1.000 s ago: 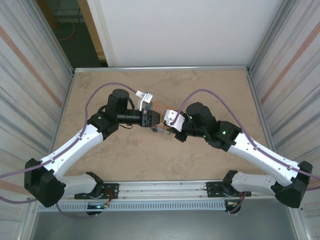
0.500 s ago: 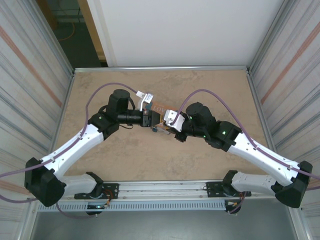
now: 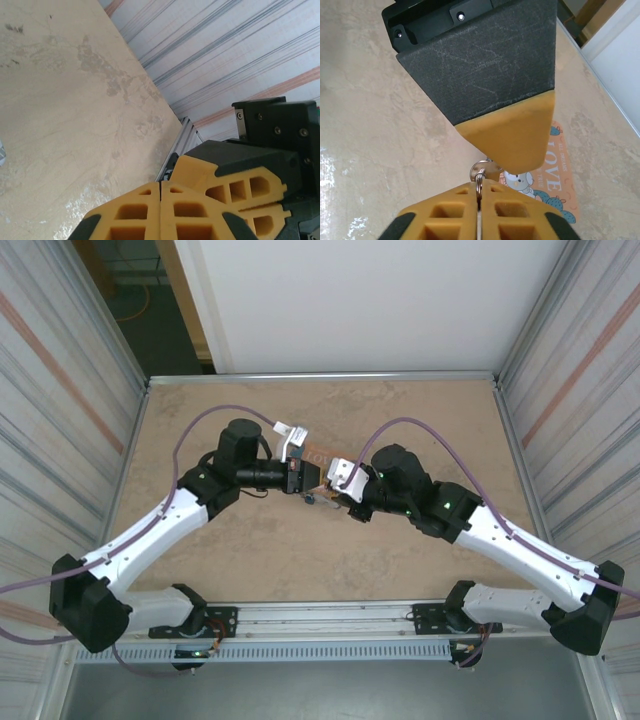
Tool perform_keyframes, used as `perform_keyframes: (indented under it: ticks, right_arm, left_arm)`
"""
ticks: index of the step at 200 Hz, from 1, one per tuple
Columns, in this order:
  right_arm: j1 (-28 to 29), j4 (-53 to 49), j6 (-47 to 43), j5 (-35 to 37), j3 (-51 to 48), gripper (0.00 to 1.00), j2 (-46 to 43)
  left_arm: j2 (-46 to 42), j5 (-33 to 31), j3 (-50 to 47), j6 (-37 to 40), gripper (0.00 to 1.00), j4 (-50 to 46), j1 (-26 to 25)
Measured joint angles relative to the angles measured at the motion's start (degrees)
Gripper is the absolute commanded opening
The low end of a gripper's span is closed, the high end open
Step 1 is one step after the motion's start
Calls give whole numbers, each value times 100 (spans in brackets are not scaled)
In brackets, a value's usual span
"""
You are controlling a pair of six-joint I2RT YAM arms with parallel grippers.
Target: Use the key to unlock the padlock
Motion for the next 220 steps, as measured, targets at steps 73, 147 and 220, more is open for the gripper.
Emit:
perform_keyframes:
  ticks: [73,147,220]
  right_arm:
    - [-1650,1978,2103,-1746,-1545,50,-1191]
    - [-2044,4784,4996,-3215,-2159,55,-844]
    - [-1530,5639,5923,-3386,-1845,50,149]
  left_arm:
    - [-704,-483,-422,168,0,820,203]
    - [-946,-225,-758,184,0,2083,435]
    - [-949,-68,-761,140,0,2406,435]
